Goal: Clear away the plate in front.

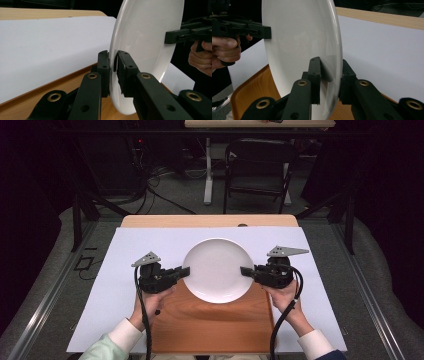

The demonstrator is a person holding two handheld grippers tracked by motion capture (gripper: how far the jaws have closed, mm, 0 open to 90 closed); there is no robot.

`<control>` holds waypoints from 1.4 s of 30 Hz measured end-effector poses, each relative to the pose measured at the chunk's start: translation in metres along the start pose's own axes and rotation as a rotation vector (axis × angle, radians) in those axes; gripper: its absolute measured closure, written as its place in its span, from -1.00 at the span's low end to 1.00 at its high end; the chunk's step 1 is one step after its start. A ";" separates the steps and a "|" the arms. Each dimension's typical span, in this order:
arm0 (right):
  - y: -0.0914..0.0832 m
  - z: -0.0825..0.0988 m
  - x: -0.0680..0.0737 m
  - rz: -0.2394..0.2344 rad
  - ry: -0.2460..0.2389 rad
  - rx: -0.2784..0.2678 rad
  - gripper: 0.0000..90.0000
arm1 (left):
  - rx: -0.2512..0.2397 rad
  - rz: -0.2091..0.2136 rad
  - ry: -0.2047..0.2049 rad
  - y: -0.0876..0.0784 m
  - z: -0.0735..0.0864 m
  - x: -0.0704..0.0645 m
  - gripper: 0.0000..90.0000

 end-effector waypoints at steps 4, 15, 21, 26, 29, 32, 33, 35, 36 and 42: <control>0.000 0.001 0.004 -0.009 -0.002 0.007 0.70 | 0.005 0.001 0.002 -0.005 0.002 -0.001 0.80; 0.000 0.006 0.016 -0.020 -0.017 0.023 0.71 | 0.009 0.009 -0.002 -0.015 0.009 -0.003 0.79; -0.001 0.009 0.023 -0.031 -0.024 0.032 0.73 | 0.014 0.012 -0.002 -0.020 0.013 -0.004 0.79; -0.002 0.012 0.029 -0.038 -0.028 0.040 0.74 | 0.022 0.021 -0.005 -0.025 0.017 -0.006 0.79; -0.002 0.014 0.031 -0.040 -0.026 0.043 0.74 | 0.025 0.023 -0.003 -0.026 0.019 -0.006 0.79; -0.003 0.018 0.034 -0.042 -0.031 0.059 0.74 | 0.033 0.028 -0.008 -0.027 0.021 -0.006 0.78; -0.003 0.018 0.034 -0.042 -0.031 0.059 0.74 | 0.033 0.028 -0.008 -0.027 0.021 -0.006 0.78; -0.003 0.019 0.035 -0.042 -0.033 0.063 0.74 | 0.037 0.029 -0.005 -0.028 0.022 -0.007 0.78; -0.004 0.020 0.037 -0.044 -0.036 0.068 0.74 | 0.037 0.030 -0.006 -0.028 0.023 -0.007 0.78; -0.005 0.024 0.039 -0.045 -0.035 0.082 0.74 | 0.051 0.040 -0.010 -0.031 0.027 -0.010 0.79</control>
Point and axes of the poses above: each handheld gripper's, and its own axes: y roughly forward along the jaws, z roughly out of its underside, x roughly to its left, the point moved 10 cm from there along y, roughly forward along the jaws, and after that the axes turned 4 degrees about -z, right-handed, at the moved point
